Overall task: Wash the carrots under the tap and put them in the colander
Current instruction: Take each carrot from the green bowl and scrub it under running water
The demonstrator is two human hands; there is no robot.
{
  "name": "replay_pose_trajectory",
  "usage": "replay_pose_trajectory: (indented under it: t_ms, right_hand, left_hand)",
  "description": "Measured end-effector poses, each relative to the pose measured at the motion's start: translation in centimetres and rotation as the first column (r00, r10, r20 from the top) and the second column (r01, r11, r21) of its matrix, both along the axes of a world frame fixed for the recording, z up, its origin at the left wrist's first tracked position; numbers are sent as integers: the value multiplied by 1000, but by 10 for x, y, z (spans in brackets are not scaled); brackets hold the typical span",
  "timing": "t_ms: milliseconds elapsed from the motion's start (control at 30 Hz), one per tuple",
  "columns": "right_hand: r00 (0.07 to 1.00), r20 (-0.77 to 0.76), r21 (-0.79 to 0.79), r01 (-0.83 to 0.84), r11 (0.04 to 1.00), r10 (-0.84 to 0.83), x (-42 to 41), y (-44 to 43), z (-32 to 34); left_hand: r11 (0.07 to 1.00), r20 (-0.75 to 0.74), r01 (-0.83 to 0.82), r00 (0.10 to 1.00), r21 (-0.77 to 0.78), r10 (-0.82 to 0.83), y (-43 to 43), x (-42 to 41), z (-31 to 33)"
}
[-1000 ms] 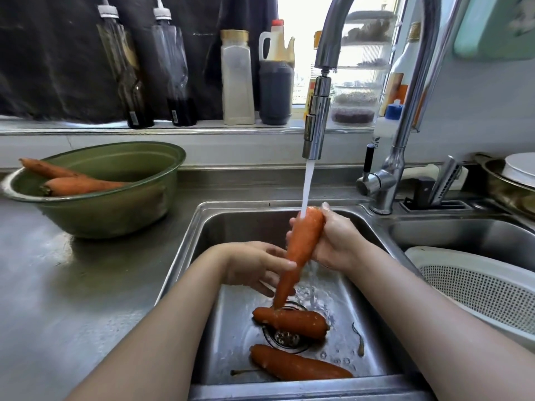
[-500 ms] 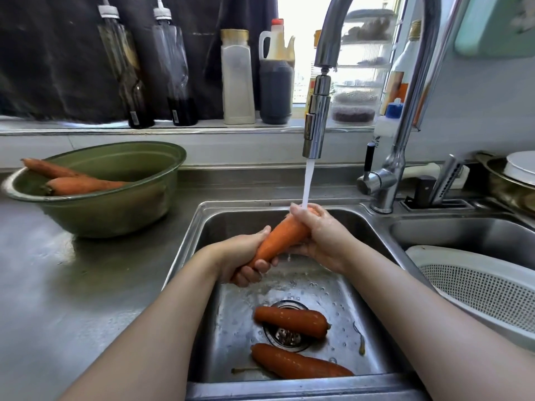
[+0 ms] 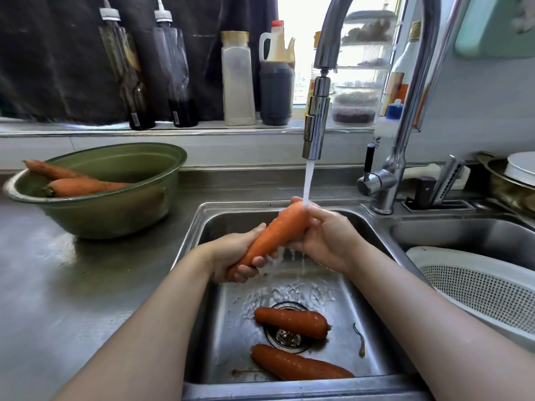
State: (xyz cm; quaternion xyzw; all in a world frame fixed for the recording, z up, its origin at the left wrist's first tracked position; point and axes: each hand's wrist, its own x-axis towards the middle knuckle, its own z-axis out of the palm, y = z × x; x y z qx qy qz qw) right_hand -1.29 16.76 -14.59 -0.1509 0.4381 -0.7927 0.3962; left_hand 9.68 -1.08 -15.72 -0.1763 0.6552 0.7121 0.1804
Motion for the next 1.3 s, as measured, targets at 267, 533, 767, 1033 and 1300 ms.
replay_pose_trajectory:
  t_ms: [267, 533, 767, 1033, 1300]
  right_hand:
    - [958, -202, 193, 243, 951, -203, -5, -10, -8]
    - [973, -227, 249, 88, 965, -30, -6, 1, -10]
    - [918, -396, 340, 171, 925, -24, -2, -1, -8]
    - [857, -513, 518, 345, 782, -38, -12, 2, -14]
    - [716, -569, 697, 158, 700, 405, -17, 15, -22]
  left_hand:
    - [995, -76, 85, 994, 52, -81, 18, -4, 8]
    - [990, -20, 23, 999, -137, -26, 8, -7, 1]
    - [980, 36, 93, 995, -175, -88, 7, -7, -1]
    - [840, -129, 95, 973, -534, -191, 7, -13, -6]
    - [707, -95, 56, 981, -705, -172, -5, -13, -6]
